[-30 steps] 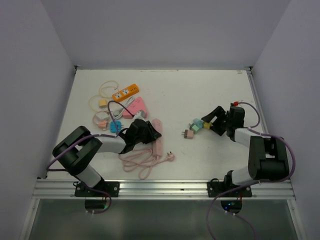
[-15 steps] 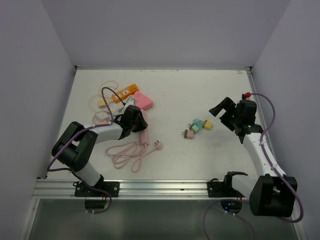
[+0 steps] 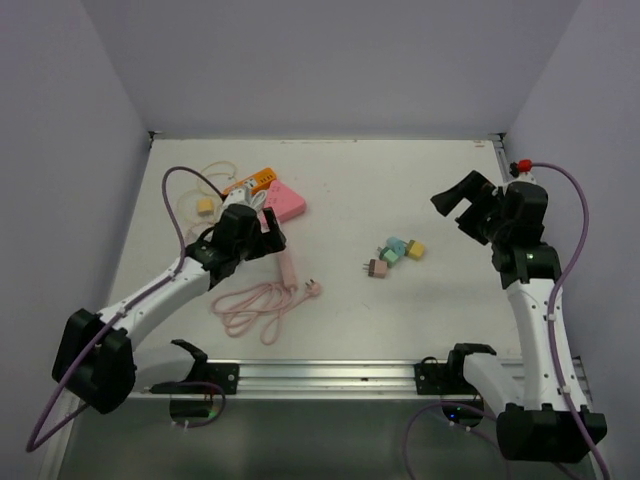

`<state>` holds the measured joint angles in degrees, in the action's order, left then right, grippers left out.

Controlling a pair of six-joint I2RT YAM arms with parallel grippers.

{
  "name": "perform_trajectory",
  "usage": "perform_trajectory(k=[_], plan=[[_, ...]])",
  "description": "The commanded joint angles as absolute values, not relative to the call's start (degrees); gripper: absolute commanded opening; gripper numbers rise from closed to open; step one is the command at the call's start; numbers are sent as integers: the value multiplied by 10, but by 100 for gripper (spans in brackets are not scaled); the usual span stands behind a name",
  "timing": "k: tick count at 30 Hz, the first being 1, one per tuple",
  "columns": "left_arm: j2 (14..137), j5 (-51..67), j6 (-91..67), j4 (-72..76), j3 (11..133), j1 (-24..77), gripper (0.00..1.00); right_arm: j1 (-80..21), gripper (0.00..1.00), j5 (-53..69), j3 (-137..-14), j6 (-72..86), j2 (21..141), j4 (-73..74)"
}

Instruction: Pull the plug off the socket

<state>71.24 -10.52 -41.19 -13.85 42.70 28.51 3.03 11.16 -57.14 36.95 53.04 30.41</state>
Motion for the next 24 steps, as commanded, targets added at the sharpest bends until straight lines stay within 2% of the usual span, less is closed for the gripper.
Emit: perform_trajectory(k=[1, 13, 19, 24], plan=[[639, -149, -373, -225, 484, 281, 100, 31, 99, 110, -652, 337, 509, 378], [439, -317, -258, -459, 734, 281, 100, 5, 99, -61, -879, 227, 464, 532], [369, -391, -222, -516, 833, 281, 100, -74, 99, -178, -901, 163, 408, 530], [315, -445, -200, -519, 847, 281, 100, -111, 99, -193, -868, 141, 350, 495]])
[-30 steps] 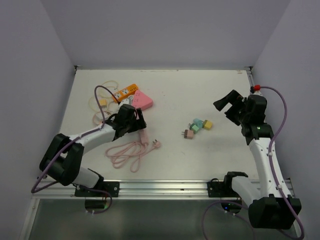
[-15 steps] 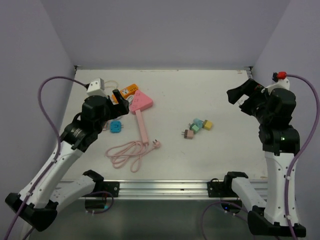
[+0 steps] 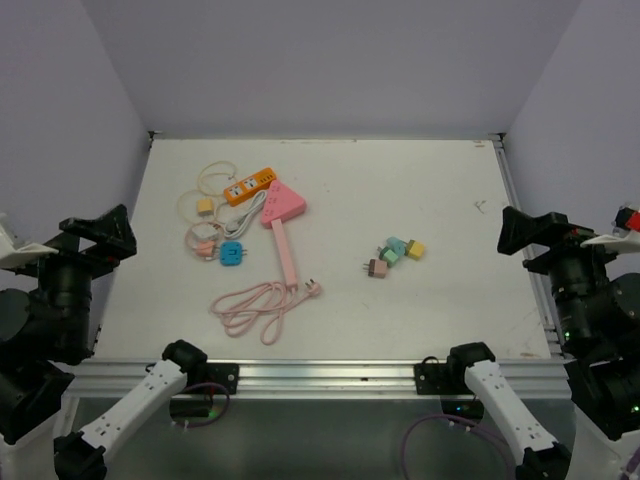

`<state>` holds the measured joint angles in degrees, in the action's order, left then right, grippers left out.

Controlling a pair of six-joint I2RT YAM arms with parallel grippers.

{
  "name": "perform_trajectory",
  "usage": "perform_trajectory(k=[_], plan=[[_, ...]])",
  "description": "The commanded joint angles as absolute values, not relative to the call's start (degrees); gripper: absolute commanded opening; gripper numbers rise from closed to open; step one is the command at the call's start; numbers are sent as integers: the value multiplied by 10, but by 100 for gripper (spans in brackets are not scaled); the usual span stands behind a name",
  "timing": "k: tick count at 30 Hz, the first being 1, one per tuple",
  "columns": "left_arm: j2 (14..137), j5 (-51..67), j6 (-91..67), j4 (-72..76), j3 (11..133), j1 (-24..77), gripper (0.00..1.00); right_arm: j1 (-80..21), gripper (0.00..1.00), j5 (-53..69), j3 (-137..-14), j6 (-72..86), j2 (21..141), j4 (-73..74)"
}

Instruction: Pull the plug off the socket

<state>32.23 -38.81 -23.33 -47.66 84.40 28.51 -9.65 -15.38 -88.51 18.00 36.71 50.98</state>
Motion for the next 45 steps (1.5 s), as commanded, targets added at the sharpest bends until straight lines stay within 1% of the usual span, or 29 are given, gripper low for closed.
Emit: perform_trajectory(k=[1, 8, 15, 19, 32, 45], plan=[[296, -456, -203, -519, 843, 281, 100, -112, 99, -189, -854, 140, 344, 491], [202, -484, -225, -502, 759, 281, 99, -127, 99, -195, -804, 138, 301, 469], [149, -554, -241, -499, 744, 281, 100, -134, 99, -199, -787, 125, 281, 440], [127, -566, -243, -479, 727, 282, 100, -134, 98, -189, -766, 123, 269, 424], [122, -577, -269, -474, 701, 282, 99, -135, 99, -199, -744, 119, 259, 412], [133, -563, -280, -461, 679, 282, 100, -139, 99, -207, -729, 115, 253, 400]])
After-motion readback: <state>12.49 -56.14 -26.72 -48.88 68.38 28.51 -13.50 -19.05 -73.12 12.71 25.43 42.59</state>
